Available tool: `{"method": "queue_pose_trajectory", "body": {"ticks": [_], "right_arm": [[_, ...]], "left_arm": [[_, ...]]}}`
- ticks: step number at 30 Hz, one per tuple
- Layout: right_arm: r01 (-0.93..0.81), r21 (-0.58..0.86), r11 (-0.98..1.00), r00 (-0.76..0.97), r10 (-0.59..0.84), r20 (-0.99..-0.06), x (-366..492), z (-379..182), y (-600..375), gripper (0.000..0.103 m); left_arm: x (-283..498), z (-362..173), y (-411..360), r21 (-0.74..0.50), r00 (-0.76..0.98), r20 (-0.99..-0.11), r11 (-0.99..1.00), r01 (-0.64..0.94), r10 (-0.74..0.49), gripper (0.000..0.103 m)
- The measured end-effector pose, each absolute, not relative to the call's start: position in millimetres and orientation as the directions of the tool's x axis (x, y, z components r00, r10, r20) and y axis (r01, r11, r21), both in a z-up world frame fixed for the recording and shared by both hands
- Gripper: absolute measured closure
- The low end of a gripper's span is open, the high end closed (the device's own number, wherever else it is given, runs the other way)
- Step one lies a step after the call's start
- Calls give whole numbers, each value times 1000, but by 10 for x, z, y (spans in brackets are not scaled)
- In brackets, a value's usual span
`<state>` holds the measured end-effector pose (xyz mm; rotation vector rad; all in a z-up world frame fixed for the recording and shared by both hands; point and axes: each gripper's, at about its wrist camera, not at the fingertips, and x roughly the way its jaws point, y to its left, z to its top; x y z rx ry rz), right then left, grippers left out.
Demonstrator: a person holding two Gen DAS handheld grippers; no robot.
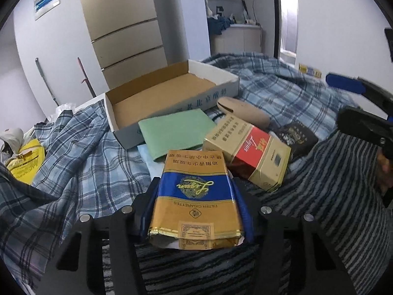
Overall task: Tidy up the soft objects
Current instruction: 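Grasp the gold-and-blue pack with the left gripper while the right grasps the black Face tissue pack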
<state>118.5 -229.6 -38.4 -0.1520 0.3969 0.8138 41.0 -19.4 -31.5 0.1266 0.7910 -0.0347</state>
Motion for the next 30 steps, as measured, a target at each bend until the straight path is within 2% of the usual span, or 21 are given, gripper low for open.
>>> {"method": "queue_pose_trajectory", "body": {"ticks": [2,4,7,9,12,13,18,23,26,30], "right_arm": [[-782,65,619,546,732,-408,1239,-339,-2350,0],[-827,40,561,481,742,-468,1323,-311,-2341,0],[-841,-70,537,463,647,-606,1542,-405,-2249,0],[-863,-82,498,420,620,-663,1668,-508,-2178,2],[-894,-52,446,317,545,-776,1801,-683,-2089,11],[-899,-64,434,314,534,-785,1810,-717,-2045,13],[-912,-56,406,282,524,-804,1821,-846,-1935,15],[-914,-63,400,283,519,-807,1802,-916,-1915,30],[-912,-97,400,314,525,-791,1748,-901,-1917,43],[-899,-135,416,363,538,-761,1713,-823,-1951,48]], "left_arm": [[382,-277,-141,66,716,-698,995,76,-8,45],[371,-251,-91,40,725,-689,997,66,-21,45],[351,-219,-59,14,734,-678,998,66,-39,46],[339,-202,-55,8,741,-670,998,64,-42,46],[320,-179,-39,3,751,-659,998,60,-43,46],[316,-174,-36,1,753,-656,998,59,-44,46],[296,-156,-8,-15,763,-644,998,57,-53,46],[268,-144,39,-40,772,-632,998,55,-68,46],[256,-131,65,-56,777,-625,997,54,-77,46],[228,-115,109,-77,787,-611,996,54,-90,46]]}}
